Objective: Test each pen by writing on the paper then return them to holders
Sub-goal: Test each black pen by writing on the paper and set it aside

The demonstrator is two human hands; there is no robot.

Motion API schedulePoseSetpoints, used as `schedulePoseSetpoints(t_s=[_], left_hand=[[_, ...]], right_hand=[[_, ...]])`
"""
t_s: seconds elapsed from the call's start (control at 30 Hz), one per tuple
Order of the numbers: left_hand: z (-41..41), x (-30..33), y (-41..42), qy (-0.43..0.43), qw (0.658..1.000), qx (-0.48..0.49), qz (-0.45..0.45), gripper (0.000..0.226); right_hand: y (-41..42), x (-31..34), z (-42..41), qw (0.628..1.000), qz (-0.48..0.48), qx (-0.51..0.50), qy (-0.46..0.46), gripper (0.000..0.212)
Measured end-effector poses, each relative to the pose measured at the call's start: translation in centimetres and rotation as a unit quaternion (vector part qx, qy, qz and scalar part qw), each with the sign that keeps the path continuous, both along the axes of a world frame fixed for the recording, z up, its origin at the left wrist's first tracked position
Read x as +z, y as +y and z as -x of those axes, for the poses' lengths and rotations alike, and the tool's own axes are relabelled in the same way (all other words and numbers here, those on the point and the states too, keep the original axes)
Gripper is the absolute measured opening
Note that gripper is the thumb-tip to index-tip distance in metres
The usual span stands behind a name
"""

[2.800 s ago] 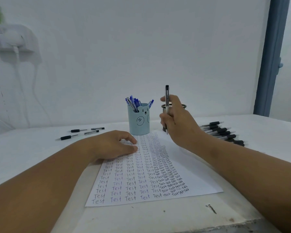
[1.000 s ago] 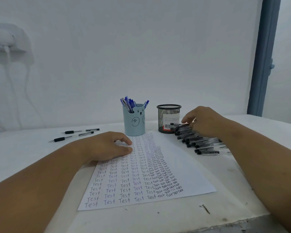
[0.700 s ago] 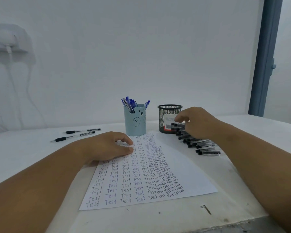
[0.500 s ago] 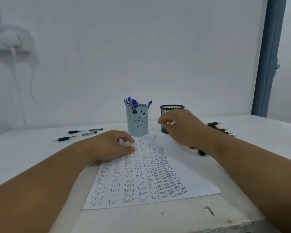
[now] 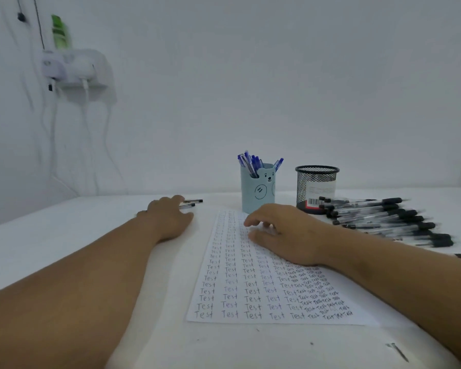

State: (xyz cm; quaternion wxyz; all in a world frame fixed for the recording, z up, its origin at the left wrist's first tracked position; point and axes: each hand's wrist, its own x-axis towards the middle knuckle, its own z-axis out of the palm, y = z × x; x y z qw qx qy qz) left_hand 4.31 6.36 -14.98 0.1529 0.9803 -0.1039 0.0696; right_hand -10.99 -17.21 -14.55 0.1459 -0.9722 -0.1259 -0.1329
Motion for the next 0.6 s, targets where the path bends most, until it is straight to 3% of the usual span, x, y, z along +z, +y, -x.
schedulePoseSetpoints(t_s=[0.23,0.4,0.5,0.6], left_hand=[[-0.1,0.1,-0.7,-0.032,0.997,0.051,-0.047,0.048],[-0.1,-0.1,-0.9,-0.097,0.995,0.031,-0.003,0.009],[-0.1,0.5,-1.1,-0.186,0.973,-0.034,0.135,0.012],[1.8,2.2,-2.6,-0.172,0.901,-0.153,0.369,0.016]], right_hand=[[-0.1,0.0,-0.1,1.0,0.01,0.007,-0.002,0.037],[-0.2,-0.1,-0.2,1.0,0.007,0.007,-0.005,0.037],[-0.3,-0.1,-0.2,1.0,0.0,0.006,-0.008,0.037],[-0.6,-0.1,-0.1,1.0,-0.009,0.009,-0.014,0.036]])
